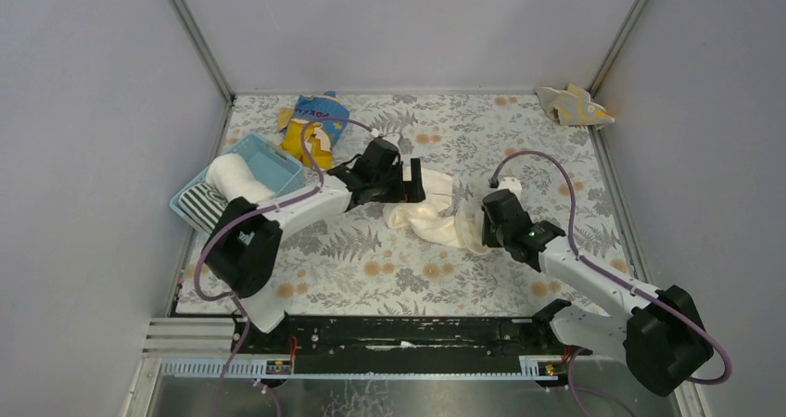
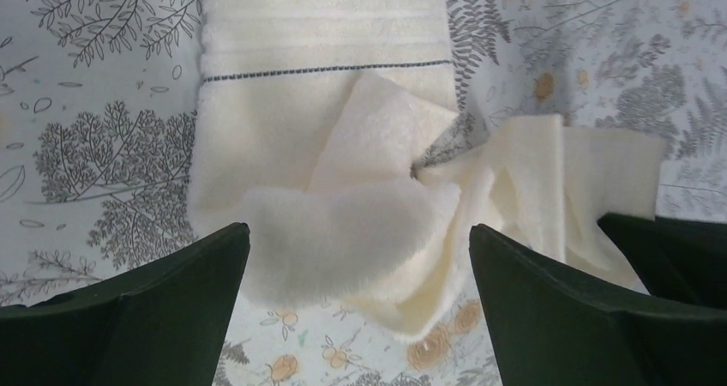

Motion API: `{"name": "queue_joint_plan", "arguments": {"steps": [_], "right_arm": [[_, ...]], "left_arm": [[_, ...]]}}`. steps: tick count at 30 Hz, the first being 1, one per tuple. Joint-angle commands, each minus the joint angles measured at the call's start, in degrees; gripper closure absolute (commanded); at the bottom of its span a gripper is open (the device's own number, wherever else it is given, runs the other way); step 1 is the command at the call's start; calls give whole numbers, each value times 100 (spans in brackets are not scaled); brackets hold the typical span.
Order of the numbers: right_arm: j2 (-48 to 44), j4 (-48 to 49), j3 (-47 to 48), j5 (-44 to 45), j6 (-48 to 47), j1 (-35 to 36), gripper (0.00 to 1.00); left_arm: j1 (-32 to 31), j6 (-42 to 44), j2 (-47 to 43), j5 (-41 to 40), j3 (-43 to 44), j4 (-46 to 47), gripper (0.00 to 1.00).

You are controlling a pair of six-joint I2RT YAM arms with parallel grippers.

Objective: Roll the towels
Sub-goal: Flatten out the towel at the center of the board.

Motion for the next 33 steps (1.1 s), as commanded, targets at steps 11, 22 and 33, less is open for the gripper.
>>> {"name": "queue_joint_plan", "arguments": {"steps": [11, 22, 33], "right_arm": [[-151, 857, -654, 767, 761, -6, 97], [-120, 1218, 314, 1696, -180, -324, 100], [-148, 1268, 14, 1604, -224, -735, 73]], "left_arm": [[-88, 543, 1882, -1065, 1048, -529, 41], [891, -308, -1198, -1629, -675, 316, 100], [761, -2759, -4248, -1182, -4060, 1291, 63]]}}
